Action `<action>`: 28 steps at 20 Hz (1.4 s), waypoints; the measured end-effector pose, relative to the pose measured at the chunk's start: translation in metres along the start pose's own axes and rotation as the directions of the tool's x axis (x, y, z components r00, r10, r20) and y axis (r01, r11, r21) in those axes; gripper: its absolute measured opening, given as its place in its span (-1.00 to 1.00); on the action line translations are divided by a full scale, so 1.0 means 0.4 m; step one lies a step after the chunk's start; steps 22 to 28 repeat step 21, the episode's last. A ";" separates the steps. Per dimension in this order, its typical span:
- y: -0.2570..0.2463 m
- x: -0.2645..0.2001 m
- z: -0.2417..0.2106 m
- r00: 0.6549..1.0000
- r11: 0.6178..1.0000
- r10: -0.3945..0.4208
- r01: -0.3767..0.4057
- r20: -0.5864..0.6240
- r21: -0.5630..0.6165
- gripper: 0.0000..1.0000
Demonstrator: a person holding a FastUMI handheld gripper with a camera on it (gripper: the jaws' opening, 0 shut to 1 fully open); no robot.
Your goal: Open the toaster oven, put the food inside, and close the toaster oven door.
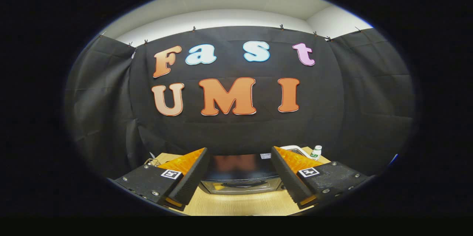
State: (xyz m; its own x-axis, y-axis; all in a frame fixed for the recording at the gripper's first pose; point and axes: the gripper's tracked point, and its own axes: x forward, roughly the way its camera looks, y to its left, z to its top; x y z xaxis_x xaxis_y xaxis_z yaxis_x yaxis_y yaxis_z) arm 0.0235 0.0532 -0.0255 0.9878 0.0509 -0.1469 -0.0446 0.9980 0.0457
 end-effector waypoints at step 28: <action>-0.002 0.006 0.016 1.000 1.000 -0.007 0.007 0.011 0.001 0.98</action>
